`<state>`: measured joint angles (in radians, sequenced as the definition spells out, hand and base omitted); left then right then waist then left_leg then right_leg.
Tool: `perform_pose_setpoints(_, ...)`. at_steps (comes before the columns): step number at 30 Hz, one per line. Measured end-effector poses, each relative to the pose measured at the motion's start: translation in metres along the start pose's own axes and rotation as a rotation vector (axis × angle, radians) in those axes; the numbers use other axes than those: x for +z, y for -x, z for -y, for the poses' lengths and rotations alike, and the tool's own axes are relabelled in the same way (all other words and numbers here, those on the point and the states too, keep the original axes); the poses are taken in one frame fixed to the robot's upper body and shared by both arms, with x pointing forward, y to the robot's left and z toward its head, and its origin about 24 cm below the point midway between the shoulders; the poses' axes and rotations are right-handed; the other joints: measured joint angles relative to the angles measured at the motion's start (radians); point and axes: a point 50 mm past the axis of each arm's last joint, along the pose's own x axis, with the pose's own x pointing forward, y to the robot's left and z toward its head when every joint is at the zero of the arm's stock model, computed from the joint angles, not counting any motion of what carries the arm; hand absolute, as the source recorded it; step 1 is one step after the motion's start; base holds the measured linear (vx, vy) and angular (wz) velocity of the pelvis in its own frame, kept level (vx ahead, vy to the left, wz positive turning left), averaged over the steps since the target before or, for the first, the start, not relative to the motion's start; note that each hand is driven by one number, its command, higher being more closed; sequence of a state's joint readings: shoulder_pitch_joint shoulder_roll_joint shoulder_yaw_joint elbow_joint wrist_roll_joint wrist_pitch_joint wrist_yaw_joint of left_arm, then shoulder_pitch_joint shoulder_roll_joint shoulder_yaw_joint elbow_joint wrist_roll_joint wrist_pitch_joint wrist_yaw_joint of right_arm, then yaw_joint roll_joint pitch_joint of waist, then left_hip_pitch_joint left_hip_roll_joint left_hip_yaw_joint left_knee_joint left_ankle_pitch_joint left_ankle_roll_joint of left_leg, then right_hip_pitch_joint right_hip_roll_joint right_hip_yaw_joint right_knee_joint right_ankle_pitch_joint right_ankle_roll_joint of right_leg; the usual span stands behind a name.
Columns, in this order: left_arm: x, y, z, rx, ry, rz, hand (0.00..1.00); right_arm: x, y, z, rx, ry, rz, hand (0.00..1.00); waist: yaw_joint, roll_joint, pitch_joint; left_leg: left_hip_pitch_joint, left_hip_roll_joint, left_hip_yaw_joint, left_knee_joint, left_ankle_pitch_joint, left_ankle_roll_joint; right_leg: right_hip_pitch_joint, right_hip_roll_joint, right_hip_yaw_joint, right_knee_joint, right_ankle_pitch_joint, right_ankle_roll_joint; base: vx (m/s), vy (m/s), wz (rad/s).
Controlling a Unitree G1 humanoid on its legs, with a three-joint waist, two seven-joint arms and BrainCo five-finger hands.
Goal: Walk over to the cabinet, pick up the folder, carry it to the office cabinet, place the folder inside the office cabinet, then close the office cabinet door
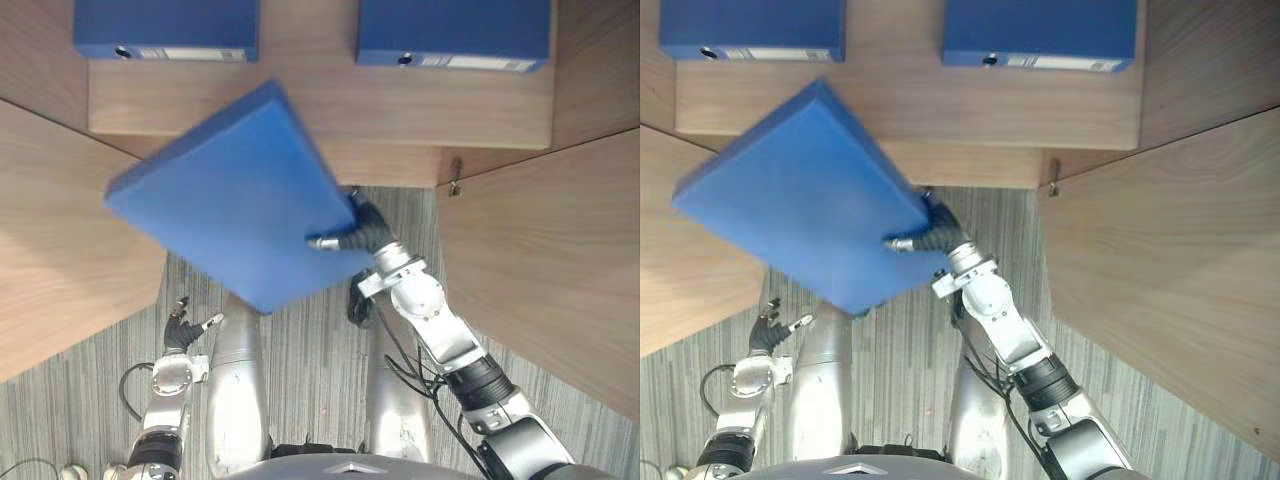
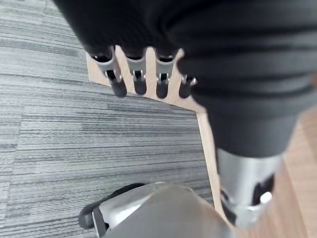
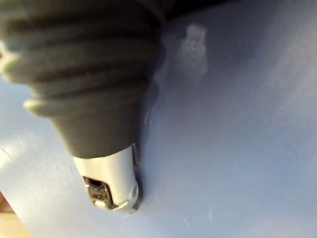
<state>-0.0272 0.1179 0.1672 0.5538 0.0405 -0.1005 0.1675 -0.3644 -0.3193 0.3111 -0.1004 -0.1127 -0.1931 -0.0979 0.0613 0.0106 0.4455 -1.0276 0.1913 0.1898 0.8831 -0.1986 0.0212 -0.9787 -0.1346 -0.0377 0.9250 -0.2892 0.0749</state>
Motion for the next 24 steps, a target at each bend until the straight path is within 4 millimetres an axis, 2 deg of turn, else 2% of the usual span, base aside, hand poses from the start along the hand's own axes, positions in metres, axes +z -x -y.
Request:
perform_pose_setpoints(5, 0.029, -0.011, 0.004, 0.000, 0.035, 0.095, 0.00, 0.006, -0.014, 0.037, -0.238, -0.082, 0.036, 1.00, 0.021, 0.000, 0.027, -0.086, 0.009, -0.005, 0.059, -0.012, -0.001, -0.093, -0.002, 0.006, 0.073, -0.015, -0.001, 0.00, -0.066, 0.00)
perform_pose_setpoints(10, 0.055, -0.018, 0.004, -0.002, 0.051, 0.181, 0.00, -0.004, -0.028, 0.083, -0.490, -0.257, 0.014, 1.00, 0.021, 0.000, 0.028, -0.161, 0.012, -0.025, 0.097, -0.015, 0.005, -0.158, -0.003, -0.002, 0.116, -0.029, -0.008, 0.01, -0.060, 0.04)
perform_pose_setpoints(16, 0.058, -0.019, 0.003, 0.001, 0.067, 0.192, 0.00, -0.006, -0.041, 0.122, -0.678, -0.509, 0.047, 1.00, 0.020, 0.000, 0.028, -0.182, 0.016, -0.030, 0.106, -0.016, 0.005, -0.177, -0.002, -0.007, 0.124, -0.034, -0.010, 0.00, -0.057, 0.00)
perform_pose_setpoints(24, 0.058, -0.019, 0.003, 0.001, 0.107, 0.187, 0.00, 0.003, -0.058, 0.158, -0.825, -0.797, 0.152, 1.00, 0.020, 0.001, 0.027, -0.187, 0.011, -0.040, 0.072, 0.002, 0.003, -0.175, -0.004, -0.028, 0.095, -0.026, -0.019, -0.01, -0.053, 0.04)
